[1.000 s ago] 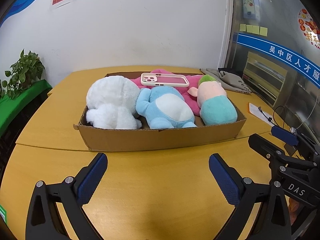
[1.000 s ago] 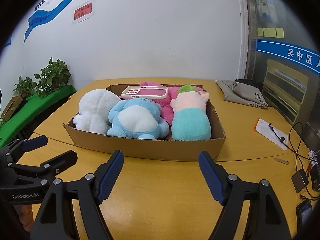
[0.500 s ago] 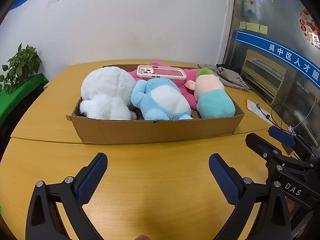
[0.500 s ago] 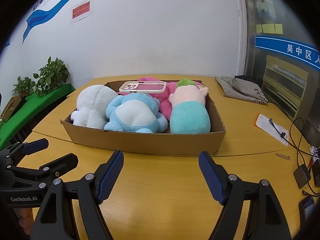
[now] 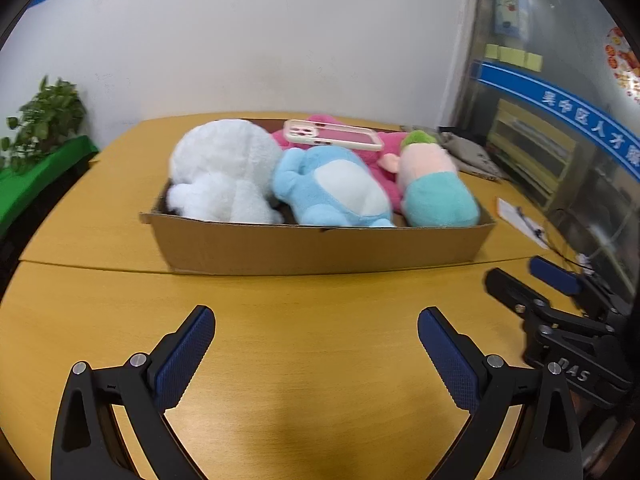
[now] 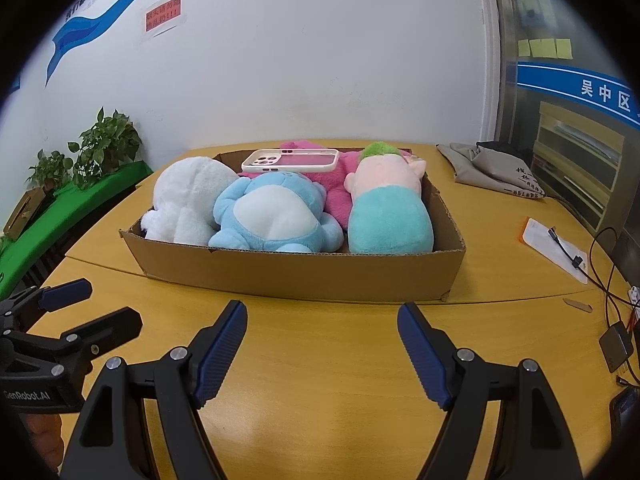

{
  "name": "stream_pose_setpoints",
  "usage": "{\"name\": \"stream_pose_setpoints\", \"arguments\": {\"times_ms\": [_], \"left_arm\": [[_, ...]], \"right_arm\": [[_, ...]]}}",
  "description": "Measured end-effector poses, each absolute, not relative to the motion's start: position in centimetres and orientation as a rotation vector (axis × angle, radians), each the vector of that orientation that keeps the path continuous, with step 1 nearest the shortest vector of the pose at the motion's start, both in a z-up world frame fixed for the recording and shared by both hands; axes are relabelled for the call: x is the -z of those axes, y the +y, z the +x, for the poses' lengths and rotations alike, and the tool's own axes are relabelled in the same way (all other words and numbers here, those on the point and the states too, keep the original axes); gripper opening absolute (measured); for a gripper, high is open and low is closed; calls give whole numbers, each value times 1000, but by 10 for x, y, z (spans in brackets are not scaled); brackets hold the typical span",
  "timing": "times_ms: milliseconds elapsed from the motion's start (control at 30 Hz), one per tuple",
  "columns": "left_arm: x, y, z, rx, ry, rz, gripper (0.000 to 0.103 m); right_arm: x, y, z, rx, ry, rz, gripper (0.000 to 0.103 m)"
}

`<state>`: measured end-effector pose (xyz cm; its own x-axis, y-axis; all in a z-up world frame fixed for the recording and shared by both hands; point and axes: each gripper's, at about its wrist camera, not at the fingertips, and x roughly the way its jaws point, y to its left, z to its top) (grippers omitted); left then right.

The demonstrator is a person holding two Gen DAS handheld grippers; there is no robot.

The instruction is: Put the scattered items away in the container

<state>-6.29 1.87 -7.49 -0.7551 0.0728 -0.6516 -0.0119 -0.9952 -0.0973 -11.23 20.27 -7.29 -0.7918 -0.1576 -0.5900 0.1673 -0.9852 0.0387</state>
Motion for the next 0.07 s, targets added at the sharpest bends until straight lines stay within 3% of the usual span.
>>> {"name": "stream_pose_setpoints", "arguments": {"times_ms": [67], "left_arm": [[78, 22, -65, -2899, -110, -1091, 103]], "right_arm": [[74, 206, -112, 2825, 21, 938, 78]]}}
